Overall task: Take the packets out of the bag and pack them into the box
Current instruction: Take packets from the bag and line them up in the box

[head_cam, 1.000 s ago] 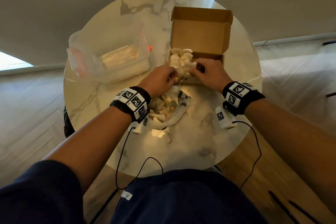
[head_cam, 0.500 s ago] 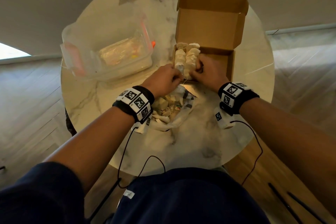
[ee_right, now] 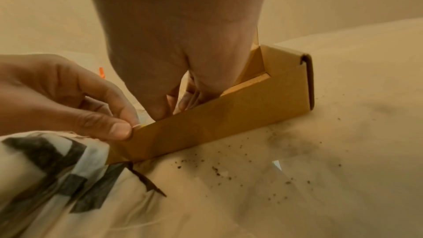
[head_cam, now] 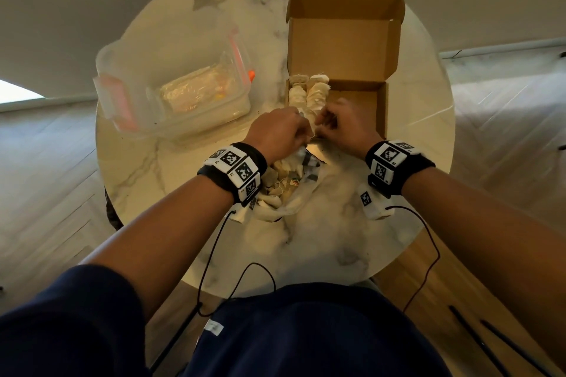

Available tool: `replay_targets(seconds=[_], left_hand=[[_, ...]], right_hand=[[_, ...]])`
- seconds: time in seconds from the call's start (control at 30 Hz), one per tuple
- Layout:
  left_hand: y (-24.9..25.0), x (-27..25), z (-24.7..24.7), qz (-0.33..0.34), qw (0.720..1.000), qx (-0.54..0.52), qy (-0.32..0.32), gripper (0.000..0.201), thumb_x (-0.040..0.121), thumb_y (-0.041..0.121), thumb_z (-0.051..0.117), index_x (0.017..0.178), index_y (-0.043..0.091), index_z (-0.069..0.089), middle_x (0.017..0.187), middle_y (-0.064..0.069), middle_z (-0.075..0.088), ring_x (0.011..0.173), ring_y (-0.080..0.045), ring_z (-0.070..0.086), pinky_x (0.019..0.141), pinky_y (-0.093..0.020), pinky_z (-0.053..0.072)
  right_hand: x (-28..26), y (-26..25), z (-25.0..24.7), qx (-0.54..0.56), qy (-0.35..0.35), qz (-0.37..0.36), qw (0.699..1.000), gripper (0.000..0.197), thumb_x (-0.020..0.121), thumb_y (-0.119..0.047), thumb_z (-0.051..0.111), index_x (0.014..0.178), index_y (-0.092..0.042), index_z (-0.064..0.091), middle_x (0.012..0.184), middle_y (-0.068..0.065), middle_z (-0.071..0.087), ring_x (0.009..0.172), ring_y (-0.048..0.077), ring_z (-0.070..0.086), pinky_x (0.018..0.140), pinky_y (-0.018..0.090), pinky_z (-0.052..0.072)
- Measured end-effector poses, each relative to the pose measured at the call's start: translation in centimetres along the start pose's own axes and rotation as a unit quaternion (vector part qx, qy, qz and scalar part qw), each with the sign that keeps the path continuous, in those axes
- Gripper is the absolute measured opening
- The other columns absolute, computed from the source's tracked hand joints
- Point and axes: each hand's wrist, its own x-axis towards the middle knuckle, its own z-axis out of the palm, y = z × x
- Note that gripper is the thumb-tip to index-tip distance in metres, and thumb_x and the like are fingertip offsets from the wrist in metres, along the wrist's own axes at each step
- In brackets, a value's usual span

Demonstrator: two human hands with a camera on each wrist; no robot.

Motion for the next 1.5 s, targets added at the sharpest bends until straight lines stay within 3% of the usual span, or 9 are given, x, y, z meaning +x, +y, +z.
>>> replay_targets(seconds=[0.17, 0.33, 0.53, 0.63, 0.83, 1.03, 1.17, 1.37, 1.5], left_hand=[[-0.3, 0.5, -0.5, 0.007, 0.999, -0.04, 0.034, 0.014, 0.095, 0.026, 0.06, 0.104, 0.022, 0.069, 0.098, 0.001, 0.062, 0.089, -0.017, 0.057, 0.076, -0.037, 0.051], [0.0, 1.2, -1.4, 0.027, 0.998, -0.048, 0.032, 0.025, 0.096, 0.018, 0.059, 0.115, 0.025, 0.072, 0.107, -0.003, 0.068, 0.098, -0.021, 0.061, 0.083, -0.038, 0.05], [-0.4, 0.5, -0.9, 0.014, 0.999, -0.038, 0.022, 0.03, 0.098, 0.017, 0.056, 0.125, 0.021, 0.066, 0.115, -0.004, 0.057, 0.103, -0.02, 0.056, 0.086, -0.035, 0.049], [-0.8, -0.2, -1.1, 0.004, 0.997, -0.065, 0.043, 0.026, 0.097, 0.018, 0.055, 0.121, 0.022, 0.065, 0.113, 0.0, 0.058, 0.1, -0.016, 0.057, 0.086, -0.036, 0.052], [-1.6, -3.0, -1.6, 0.012, 0.996, -0.064, 0.064, 0.018, 0.098, 0.027, 0.056, 0.112, 0.022, 0.066, 0.102, 0.007, 0.059, 0.087, -0.009, 0.053, 0.078, -0.028, 0.047], [-1.6, -6.9, -1.8, 0.028, 0.994, -0.06, 0.085, 0.016, 0.098, 0.028, 0.057, 0.109, 0.024, 0.067, 0.095, 0.01, 0.057, 0.076, 0.0, 0.043, 0.07, -0.019, 0.033], [-1.5, -9.3, -1.0, 0.032, 0.995, -0.075, 0.051, 0.016, 0.097, 0.029, 0.057, 0.107, 0.022, 0.067, 0.094, 0.009, 0.059, 0.079, -0.006, 0.05, 0.072, -0.023, 0.04], [-1.4, -11.9, 0.7, 0.005, 0.997, -0.056, -0.052, 0.002, 0.09, 0.028, 0.063, 0.089, 0.026, 0.064, 0.083, 0.014, 0.059, 0.076, -0.006, 0.055, 0.067, -0.027, 0.04], [-1.9, -13.1, 1.3, -0.019, 0.995, -0.006, -0.097, 0.022, 0.087, 0.035, 0.065, 0.107, 0.026, 0.068, 0.094, 0.012, 0.054, 0.087, -0.012, 0.053, 0.075, -0.027, 0.041]], right_hand=[[-0.1, 0.3, -0.3, 0.035, -0.011, 0.008, 0.999, 0.013, 0.086, -0.013, 0.072, 0.098, -0.014, 0.068, 0.102, 0.001, 0.053, 0.085, 0.012, 0.054, 0.071, 0.014, 0.042], [-0.3, 0.4, -0.2, 0.067, -0.019, -0.001, 0.998, 0.012, 0.087, -0.008, 0.07, 0.099, -0.01, 0.07, 0.102, 0.003, 0.06, 0.09, 0.016, 0.059, 0.079, 0.024, 0.051], [-0.8, 0.6, -0.8, 0.067, -0.024, -0.01, 0.997, 0.018, 0.092, -0.004, 0.061, 0.106, -0.007, 0.071, 0.105, 0.002, 0.063, 0.093, 0.012, 0.058, 0.074, 0.003, 0.041], [-1.1, 0.5, -1.1, 0.067, -0.01, -0.013, 0.998, 0.017, 0.093, -0.005, 0.06, 0.104, -0.009, 0.071, 0.106, 0.004, 0.065, 0.093, 0.013, 0.059, 0.078, 0.008, 0.043], [-1.8, -0.1, -1.8, 0.057, 0.044, -0.036, 0.997, 0.014, 0.091, -0.009, 0.064, 0.1, -0.017, 0.071, 0.103, 0.002, 0.065, 0.092, 0.016, 0.062, 0.087, 0.038, 0.055], [-3.4, -2.7, -2.4, 0.052, 0.06, -0.073, 0.994, 0.014, 0.089, -0.01, 0.064, 0.099, -0.016, 0.071, 0.1, 0.0, 0.065, 0.088, 0.014, 0.062, 0.082, 0.033, 0.055], [-4.7, -4.4, -1.6, 0.059, 0.049, -0.122, 0.99, 0.011, 0.09, -0.01, 0.065, 0.098, -0.016, 0.071, 0.095, -0.005, 0.064, 0.079, -0.002, 0.056, 0.073, 0.008, 0.045], [-6.8, -6.0, 0.2, 0.084, -0.043, -0.131, 0.987, 0.011, 0.094, -0.011, 0.063, 0.101, -0.015, 0.07, 0.091, -0.01, 0.064, 0.081, -0.008, 0.057, 0.071, 0.004, 0.042], [-7.7, -6.1, 1.5, 0.049, -0.088, -0.144, 0.984, 0.014, 0.093, -0.011, 0.064, 0.1, -0.019, 0.072, 0.093, -0.012, 0.065, 0.082, -0.005, 0.059, 0.074, 0.006, 0.044]])
